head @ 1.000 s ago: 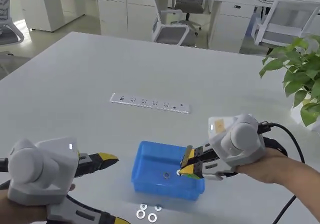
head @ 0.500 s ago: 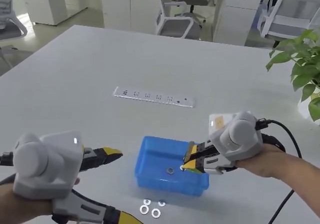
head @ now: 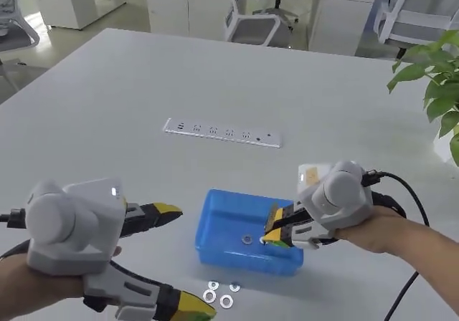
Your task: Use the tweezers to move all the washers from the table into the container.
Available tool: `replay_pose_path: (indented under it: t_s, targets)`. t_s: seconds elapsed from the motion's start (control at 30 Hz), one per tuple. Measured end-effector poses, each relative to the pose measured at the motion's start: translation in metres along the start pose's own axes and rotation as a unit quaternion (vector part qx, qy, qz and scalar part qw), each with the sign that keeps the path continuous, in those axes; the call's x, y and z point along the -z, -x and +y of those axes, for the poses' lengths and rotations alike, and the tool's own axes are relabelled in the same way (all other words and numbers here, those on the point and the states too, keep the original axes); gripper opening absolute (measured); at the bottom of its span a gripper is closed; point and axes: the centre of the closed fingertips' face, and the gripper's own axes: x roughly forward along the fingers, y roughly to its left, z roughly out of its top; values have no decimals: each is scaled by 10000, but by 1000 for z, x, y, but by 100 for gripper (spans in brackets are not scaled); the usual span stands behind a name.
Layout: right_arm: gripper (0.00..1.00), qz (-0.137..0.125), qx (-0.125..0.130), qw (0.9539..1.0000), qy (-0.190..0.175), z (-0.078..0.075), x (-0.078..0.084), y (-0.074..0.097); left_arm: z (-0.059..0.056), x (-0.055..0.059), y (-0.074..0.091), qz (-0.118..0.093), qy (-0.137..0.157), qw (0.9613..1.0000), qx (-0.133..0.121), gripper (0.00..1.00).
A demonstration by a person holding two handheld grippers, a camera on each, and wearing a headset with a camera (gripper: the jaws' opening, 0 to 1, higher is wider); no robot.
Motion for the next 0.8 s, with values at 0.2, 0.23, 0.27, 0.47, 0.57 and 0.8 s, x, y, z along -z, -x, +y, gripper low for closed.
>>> replay_pose_path:
  t_s: [0.2, 0.23, 0.27, 0.47, 0.57, 0.8]
  targets:
    - [9, 6, -42, 10000, -45, 2, 4, -4, 4, -8, -5, -50, -96, 9999, -46, 86]
    - [9, 15, -43, 10000, -37, 2, 4, -4, 4, -9, -7, -53, -95, 9999, -33, 85]
    - [9, 18, -55, 10000, -38, 2, 5, -5, 5, -11, -8, -49, -108, 9999, -34, 84]
    - [9, 8, -70, 10000, -42, 3, 5, -7, 14, -19, -17, -104, -252, 9996, -34, 71]
    - [9, 15, -70, 10000, -36, 3, 5, -7, 18, -26, -24, -112, -374, 9992, 1, 58]
    - [9, 33, -65, 10000, 27, 3, 4, -7, 24, -38, -44, -134, -653, 9976, 169, 39]
